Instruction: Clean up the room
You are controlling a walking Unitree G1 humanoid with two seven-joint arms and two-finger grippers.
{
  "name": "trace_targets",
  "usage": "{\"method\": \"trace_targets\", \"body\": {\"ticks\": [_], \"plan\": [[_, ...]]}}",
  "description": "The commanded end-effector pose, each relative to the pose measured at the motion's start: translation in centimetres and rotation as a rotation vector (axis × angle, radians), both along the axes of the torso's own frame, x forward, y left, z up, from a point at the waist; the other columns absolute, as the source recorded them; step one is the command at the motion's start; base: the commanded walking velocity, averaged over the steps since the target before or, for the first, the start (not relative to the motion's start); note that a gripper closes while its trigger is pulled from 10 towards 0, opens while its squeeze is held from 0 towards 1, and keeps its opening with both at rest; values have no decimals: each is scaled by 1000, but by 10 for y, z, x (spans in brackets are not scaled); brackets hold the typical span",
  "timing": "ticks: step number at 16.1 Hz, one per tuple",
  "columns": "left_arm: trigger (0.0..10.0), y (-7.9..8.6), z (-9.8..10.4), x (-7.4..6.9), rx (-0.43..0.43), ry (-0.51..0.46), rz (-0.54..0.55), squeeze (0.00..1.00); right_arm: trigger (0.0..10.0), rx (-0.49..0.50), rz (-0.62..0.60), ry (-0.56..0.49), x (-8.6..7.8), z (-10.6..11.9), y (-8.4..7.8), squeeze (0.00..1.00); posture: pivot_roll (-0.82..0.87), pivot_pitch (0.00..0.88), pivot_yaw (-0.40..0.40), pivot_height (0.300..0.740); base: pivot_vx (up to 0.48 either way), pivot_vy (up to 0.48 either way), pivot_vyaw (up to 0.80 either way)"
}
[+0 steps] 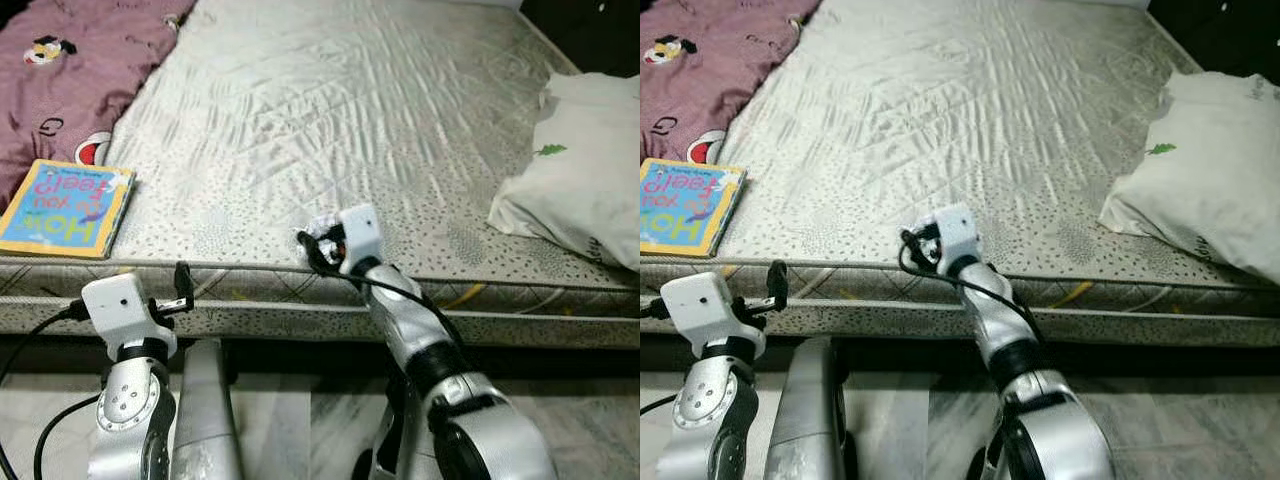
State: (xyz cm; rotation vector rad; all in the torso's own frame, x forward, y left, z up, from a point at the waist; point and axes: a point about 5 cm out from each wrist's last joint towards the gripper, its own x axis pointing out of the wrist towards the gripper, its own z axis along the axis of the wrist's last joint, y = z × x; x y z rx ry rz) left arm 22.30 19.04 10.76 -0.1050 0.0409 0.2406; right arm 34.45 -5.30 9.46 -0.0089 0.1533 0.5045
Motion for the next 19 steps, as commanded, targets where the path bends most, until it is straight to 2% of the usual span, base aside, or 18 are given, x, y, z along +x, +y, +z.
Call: {"method": "trace_targets", "body": {"ticks": [1,6,9,13,15,16,17,19], "plan": [[10000,-2,3,-1,5,1,1,0,10000,-7,3,14,0,-3,1,0,215,105,-106,487,0,0,0],[10000,-1,7,-3,14,4,0,0,10000,4,8,25,4,4,25,0,244,124,-108,487,0,0,0],[10000,-1,10,-3,17,7,9,0,10000,-37,-51,33,5,3,33,0,257,128,-115,487,0,0,0],[10000,-1,10,-4,16,11,21,0,10000,-176,-118,29,5,-4,33,0,263,125,-126,487,0,0,0],[10000,-1,9,-2,16,13,24,0,10000,-210,-127,28,4,-7,30,0,262,121,-127,487,0,0,0],[10000,-2,10,-1,17,13,23,0,9333,-233,-138,33,4,-10,28,0,262,118,-127,487,0,0,0],[10000,-2,10,0,18,12,22,0,0,-243,-148,46,3,-14,25,0,264,115,-127,487,0,0,0],[10000,-1,10,0,19,10,25,0,0,-241,-157,48,3,-14,25,0,267,112,-129,487,0,0,0]]}}
